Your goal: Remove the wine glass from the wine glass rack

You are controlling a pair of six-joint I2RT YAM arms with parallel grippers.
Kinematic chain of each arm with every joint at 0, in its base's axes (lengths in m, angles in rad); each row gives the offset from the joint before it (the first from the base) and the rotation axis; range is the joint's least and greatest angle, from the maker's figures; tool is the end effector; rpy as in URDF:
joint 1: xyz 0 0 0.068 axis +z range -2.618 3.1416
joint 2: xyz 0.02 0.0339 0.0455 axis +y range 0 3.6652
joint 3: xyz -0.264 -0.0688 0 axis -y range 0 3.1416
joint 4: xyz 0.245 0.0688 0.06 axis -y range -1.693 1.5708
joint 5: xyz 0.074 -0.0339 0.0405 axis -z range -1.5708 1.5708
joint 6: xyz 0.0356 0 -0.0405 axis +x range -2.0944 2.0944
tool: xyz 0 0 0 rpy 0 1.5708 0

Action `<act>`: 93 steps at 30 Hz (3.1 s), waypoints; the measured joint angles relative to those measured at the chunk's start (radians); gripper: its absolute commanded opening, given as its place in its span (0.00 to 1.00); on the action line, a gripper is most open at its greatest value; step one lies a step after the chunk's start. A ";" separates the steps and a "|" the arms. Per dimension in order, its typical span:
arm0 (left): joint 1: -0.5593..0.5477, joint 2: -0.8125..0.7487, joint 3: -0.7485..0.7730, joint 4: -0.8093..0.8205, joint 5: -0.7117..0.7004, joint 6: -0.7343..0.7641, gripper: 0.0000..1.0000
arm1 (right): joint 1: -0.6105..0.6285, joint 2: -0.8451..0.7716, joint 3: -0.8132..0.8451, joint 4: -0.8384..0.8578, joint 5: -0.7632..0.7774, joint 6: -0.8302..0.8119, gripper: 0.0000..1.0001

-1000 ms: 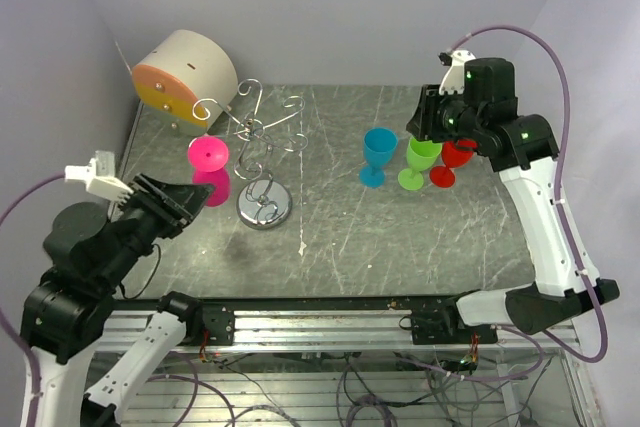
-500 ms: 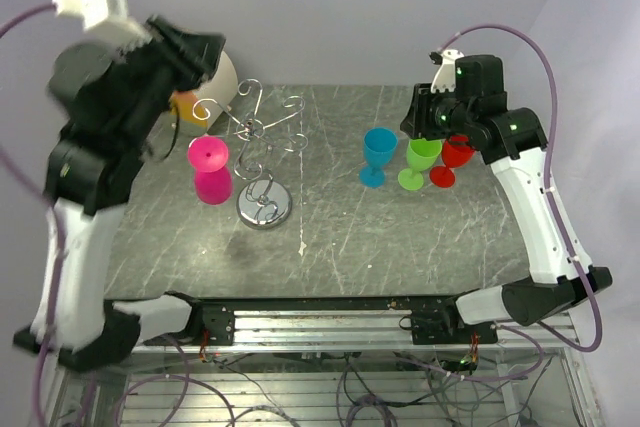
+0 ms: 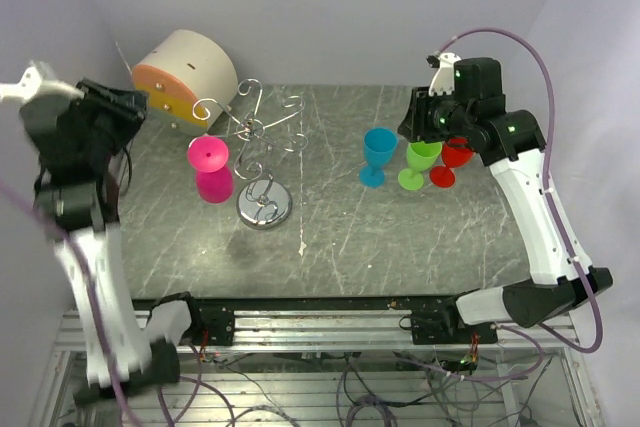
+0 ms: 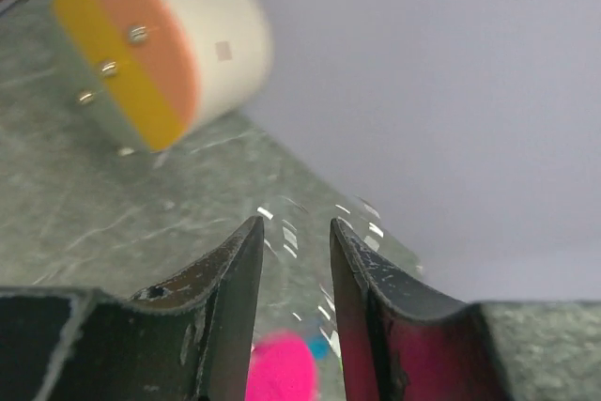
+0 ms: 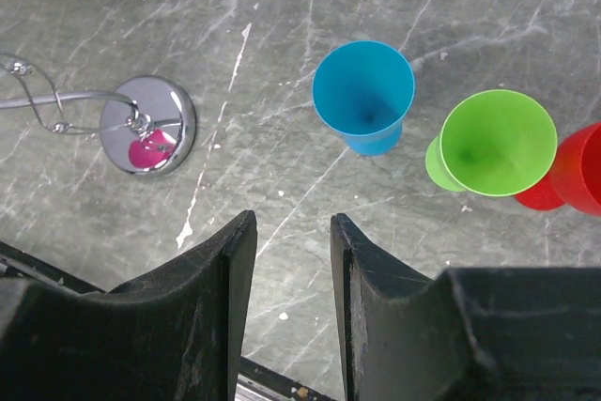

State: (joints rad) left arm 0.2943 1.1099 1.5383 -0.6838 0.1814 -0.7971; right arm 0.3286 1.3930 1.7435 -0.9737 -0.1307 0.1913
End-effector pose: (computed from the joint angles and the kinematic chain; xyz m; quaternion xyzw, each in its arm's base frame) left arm 0.1990 0.0536 0.4788 -0.3617 0.7024 -0.2209 0.5718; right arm 0.2555 0.0920 0.4500 -0.0906 0.8838 0.1732 0.4251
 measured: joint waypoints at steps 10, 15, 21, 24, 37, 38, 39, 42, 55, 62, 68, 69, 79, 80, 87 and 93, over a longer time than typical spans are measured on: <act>-0.157 -0.531 -0.306 0.128 0.159 -0.152 0.45 | 0.000 -0.093 -0.065 0.040 -0.065 0.005 0.37; -0.195 -0.415 -0.340 -0.024 0.181 -0.172 0.46 | 0.000 -0.109 -0.068 0.050 -0.079 0.004 0.37; -0.225 -0.374 -0.258 -0.172 0.176 -0.145 0.46 | 0.000 -0.126 -0.082 0.061 -0.084 0.004 0.37; -0.235 -0.386 -0.201 -0.203 0.162 -0.124 0.46 | 0.000 -0.132 -0.086 0.065 -0.084 0.004 0.37; -0.254 -0.430 -0.303 -0.264 0.137 -0.100 0.45 | 0.000 -0.141 -0.116 0.089 -0.092 0.011 0.37; -0.255 -0.430 -0.307 -0.264 0.136 -0.100 0.45 | 0.000 -0.142 -0.117 0.091 -0.093 0.012 0.37; -0.257 -0.430 -0.309 -0.263 0.135 -0.100 0.45 | 0.000 -0.144 -0.117 0.093 -0.095 0.013 0.37; -0.258 -0.430 -0.317 -0.258 0.132 -0.100 0.45 | 0.000 -0.151 -0.119 0.095 -0.099 0.014 0.37; -0.259 -0.428 -0.379 -0.166 0.093 -0.131 0.42 | 0.000 -0.164 -0.141 0.116 -0.109 0.014 0.36; -0.259 -0.429 -0.415 -0.095 0.087 -0.163 0.40 | 0.000 -0.164 -0.142 0.117 -0.109 0.013 0.36; -0.259 -0.429 -0.457 -0.047 0.085 -0.187 0.29 | 0.000 -0.165 -0.145 0.121 -0.109 0.011 0.36; -0.259 -0.429 -0.462 -0.039 0.085 -0.192 0.26 | 0.000 -0.165 -0.145 0.121 -0.109 0.010 0.36; -0.259 -0.453 -0.467 -0.008 0.069 -0.234 0.10 | 0.000 -0.167 -0.145 0.138 -0.109 0.010 0.36; -0.259 -0.456 -0.467 -0.008 0.067 -0.239 0.09 | 0.000 -0.167 -0.145 0.139 -0.109 0.010 0.36; -0.259 -0.491 -0.466 0.005 0.019 -0.300 0.07 | 0.000 -0.171 -0.145 0.140 -0.109 0.010 0.36; -0.259 -0.508 -0.464 0.014 -0.028 -0.334 0.07 | 0.000 -0.182 -0.152 0.147 -0.109 0.010 0.36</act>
State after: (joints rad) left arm 0.0353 0.6022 1.0744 -0.6693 0.1532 -1.1313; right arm 0.3286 1.2106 1.5917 -0.8265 -0.2398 0.2008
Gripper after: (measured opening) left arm 0.089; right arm 0.360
